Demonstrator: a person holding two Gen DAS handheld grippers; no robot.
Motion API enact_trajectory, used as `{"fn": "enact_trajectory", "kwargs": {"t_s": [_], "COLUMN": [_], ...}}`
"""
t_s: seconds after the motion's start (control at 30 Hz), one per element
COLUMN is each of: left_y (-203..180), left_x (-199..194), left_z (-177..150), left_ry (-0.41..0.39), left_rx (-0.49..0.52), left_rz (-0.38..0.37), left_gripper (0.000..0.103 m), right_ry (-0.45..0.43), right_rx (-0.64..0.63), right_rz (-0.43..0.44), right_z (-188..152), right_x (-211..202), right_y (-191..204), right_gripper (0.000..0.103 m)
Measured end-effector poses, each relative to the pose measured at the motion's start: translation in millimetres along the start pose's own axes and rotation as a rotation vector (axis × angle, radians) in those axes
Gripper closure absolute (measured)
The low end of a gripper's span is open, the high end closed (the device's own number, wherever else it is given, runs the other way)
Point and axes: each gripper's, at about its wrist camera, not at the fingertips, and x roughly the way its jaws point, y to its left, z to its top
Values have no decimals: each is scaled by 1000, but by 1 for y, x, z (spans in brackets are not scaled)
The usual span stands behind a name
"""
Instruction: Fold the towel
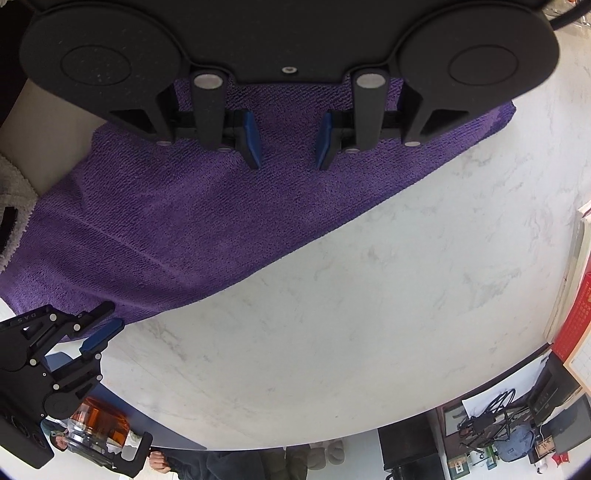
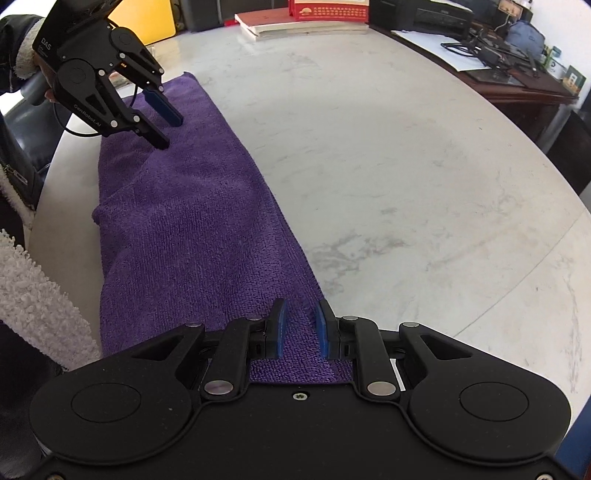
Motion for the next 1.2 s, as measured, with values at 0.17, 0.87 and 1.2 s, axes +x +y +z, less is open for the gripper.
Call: {"fn": "enact_trajectory", "kwargs": {"t_s": [0.17, 0.87, 1.2], "left_y": [1, -2, -31], "left_x": [-1, -9, -8], "left_z": [0, -4, -7], "left_ry": [1, 2, 32], "left_rx": [0, -2, 15], "left_rz": [-6, 0, 45], "left_gripper": [72, 73, 73], "right_ry": [14, -58, 31], "right_rx": [-49, 161, 220], "right_rz": [-5, -257, -308], "right_z": [1, -30, -100], "right_x": [-2, -47, -83], "right_y": [5, -3, -5], "right_gripper": [99, 86, 86]}}
